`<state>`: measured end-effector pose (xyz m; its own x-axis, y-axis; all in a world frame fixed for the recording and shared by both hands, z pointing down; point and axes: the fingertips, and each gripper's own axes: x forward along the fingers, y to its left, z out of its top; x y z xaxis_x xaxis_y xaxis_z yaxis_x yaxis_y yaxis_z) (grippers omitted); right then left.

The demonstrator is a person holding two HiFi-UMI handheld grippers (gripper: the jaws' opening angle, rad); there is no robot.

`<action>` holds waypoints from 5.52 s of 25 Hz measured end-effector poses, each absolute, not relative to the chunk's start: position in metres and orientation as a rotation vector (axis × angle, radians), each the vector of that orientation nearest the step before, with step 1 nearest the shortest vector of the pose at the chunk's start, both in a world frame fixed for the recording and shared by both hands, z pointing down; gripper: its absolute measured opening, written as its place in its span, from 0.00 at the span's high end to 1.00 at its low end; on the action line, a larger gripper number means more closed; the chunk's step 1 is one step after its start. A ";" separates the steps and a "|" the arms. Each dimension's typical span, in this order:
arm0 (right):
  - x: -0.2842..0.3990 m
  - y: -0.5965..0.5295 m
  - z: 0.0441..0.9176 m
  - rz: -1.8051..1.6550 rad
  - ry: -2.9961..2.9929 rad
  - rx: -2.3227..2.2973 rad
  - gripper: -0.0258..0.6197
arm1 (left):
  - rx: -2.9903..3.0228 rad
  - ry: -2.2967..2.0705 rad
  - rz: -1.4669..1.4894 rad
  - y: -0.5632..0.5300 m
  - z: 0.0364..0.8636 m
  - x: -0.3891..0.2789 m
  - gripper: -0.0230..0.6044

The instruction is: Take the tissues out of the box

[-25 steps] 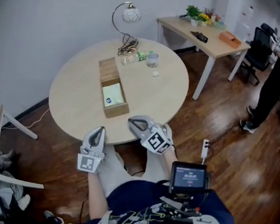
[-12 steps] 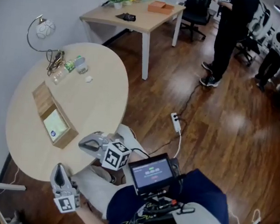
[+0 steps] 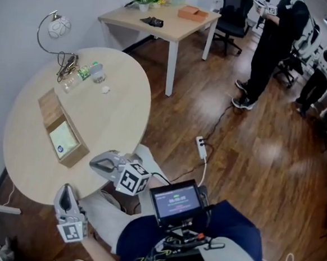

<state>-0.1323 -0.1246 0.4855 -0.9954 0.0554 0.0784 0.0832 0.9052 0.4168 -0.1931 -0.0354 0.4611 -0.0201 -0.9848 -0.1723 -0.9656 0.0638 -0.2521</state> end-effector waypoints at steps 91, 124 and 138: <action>-0.280 -0.190 0.459 -0.851 -1.943 -0.844 0.12 | -1.931 1.881 -0.302 -0.046 0.461 -0.168 0.96; -0.284 -0.200 0.512 -0.695 -1.664 -0.823 0.05 | -1.913 1.899 -0.289 -0.043 0.468 -0.166 0.96; -0.282 -0.198 0.502 -0.722 -1.738 -0.856 0.06 | -1.871 1.887 -0.480 -0.050 0.487 -0.159 0.96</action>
